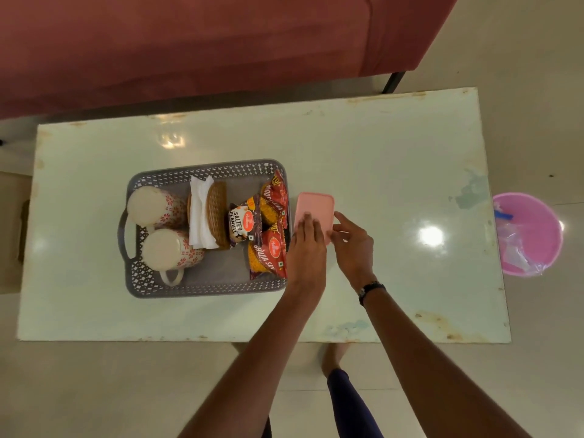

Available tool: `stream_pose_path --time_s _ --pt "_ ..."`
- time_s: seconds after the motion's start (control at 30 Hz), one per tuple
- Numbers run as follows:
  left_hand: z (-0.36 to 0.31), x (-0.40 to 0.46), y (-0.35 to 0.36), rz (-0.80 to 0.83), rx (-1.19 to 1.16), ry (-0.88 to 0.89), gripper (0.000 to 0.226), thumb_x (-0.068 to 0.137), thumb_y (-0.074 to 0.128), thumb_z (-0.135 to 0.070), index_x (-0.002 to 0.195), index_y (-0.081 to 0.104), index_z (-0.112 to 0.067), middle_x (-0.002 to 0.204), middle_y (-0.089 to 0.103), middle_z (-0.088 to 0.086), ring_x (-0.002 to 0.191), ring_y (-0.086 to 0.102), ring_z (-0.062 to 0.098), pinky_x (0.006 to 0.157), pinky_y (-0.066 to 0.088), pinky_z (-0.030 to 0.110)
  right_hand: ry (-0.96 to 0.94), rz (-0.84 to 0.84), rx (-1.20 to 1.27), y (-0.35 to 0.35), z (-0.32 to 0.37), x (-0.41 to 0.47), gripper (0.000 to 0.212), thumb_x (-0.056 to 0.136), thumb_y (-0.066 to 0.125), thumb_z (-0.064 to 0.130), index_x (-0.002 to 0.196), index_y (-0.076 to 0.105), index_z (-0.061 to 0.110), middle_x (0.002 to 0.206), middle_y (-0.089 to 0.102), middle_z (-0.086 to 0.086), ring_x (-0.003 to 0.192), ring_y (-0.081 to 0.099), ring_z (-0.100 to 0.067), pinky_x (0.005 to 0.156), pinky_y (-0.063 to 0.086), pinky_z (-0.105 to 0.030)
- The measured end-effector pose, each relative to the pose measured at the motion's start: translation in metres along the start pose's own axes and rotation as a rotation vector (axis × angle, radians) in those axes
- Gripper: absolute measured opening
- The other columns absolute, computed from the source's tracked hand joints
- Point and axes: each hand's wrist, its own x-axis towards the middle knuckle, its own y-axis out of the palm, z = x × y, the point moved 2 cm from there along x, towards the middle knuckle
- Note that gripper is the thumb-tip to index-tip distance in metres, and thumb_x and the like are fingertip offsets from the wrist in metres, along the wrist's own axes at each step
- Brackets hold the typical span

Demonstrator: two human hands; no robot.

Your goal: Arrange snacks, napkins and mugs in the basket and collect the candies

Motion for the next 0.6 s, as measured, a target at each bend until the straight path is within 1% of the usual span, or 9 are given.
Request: stream_pose_path --time_s 0.07,0.13,0.17,0.23,0.37,0.4,0.47,0.53,0.6 --pt "0.000 0.001 -0.002 0.009 0.031 0.005 0.069 0.091 0.048 -0.001 0.147 0.006 0.003 0.157 0.004 0.022 0.146 0.010 0.033 0.117 0.019 0.040 -0.006 0.014 -0.036 0.001 -0.002 0.002 0.039 0.090 0.058 0.006 0.128 0.057 0.014 0.108 0.070 -0.009 0.085 0.061 -0.011 0.076 0.039 -0.001" --pt "-0.002 0.001 -0.003 0.017 0.053 0.014 0.069 0.092 0.048 -0.002 0.146 0.006 0.003 0.156 0.005 0.024 0.145 0.011 0.034 0.116 0.020 0.041 -0.013 0.023 -0.049 0.000 -0.004 0.003 0.038 0.090 0.058 0.008 0.128 0.057 0.015 0.106 0.070 -0.009 0.085 0.061 -0.012 0.076 0.038 0.003" --pt "-0.002 0.001 -0.004 0.022 0.046 0.012 0.069 0.092 0.048 -0.002 0.146 0.006 0.003 0.156 0.005 0.024 0.145 0.011 0.034 0.115 0.022 0.041 -0.014 0.026 -0.053 0.000 -0.004 0.004 0.038 0.091 0.058 0.008 0.129 0.057 0.015 0.106 0.070 -0.009 0.086 0.061 -0.013 0.078 0.038 0.001" --pt "-0.001 0.001 -0.006 0.040 0.044 0.001 0.070 0.092 0.049 -0.003 0.146 0.005 0.003 0.156 0.006 0.024 0.145 0.012 0.035 0.113 0.028 0.041 -0.004 0.034 -0.064 0.001 -0.003 0.005 0.039 0.092 0.056 0.008 0.129 0.056 0.016 0.109 0.069 -0.010 0.089 0.060 -0.013 0.083 0.040 -0.008" --pt "0.001 0.003 -0.011 0.070 0.050 0.007 0.073 0.091 0.052 -0.007 0.145 0.004 0.006 0.155 0.006 0.027 0.144 0.016 0.036 0.110 0.036 0.040 -0.040 0.070 -0.144 0.004 0.004 0.011 0.039 0.093 0.052 0.005 0.131 0.054 0.016 0.114 0.066 -0.013 0.095 0.061 -0.019 0.091 0.046 -0.019" --pt "0.001 0.003 -0.014 0.078 0.026 0.008 0.073 0.091 0.052 -0.008 0.145 0.004 0.006 0.155 0.005 0.027 0.144 0.015 0.036 0.110 0.035 0.040 -0.024 0.090 -0.148 0.003 0.007 0.012 0.040 0.093 0.052 0.006 0.132 0.053 0.016 0.116 0.066 -0.012 0.096 0.062 -0.018 0.092 0.047 -0.022" --pt "0.002 0.002 -0.016 0.091 -0.071 0.005 0.071 0.092 0.051 -0.010 0.145 0.007 0.003 0.156 0.005 0.025 0.145 0.012 0.035 0.112 0.032 0.041 0.027 0.157 -0.149 0.003 0.009 0.010 0.045 0.094 0.052 0.010 0.137 0.047 0.020 0.125 0.063 -0.010 0.103 0.063 -0.019 0.090 0.045 -0.022" --pt "0.006 -0.004 -0.020 0.085 -0.255 0.013 0.064 0.094 0.049 -0.012 0.146 0.014 -0.001 0.157 0.008 0.020 0.146 0.009 0.032 0.114 0.028 0.041 0.023 0.198 -0.168 0.004 0.012 0.002 0.053 0.095 0.051 0.013 0.144 0.034 0.019 0.135 0.055 -0.008 0.114 0.059 -0.022 0.089 0.044 -0.024" --pt "0.013 -0.012 -0.030 0.030 -0.404 0.070 0.057 0.095 0.048 -0.012 0.144 0.022 -0.004 0.157 0.016 0.015 0.145 0.014 0.030 0.114 0.027 0.041 -0.036 0.127 -0.173 0.007 0.023 -0.009 0.057 0.095 0.051 0.014 0.147 0.026 0.015 0.142 0.046 -0.010 0.121 0.054 -0.025 0.093 0.045 -0.030"
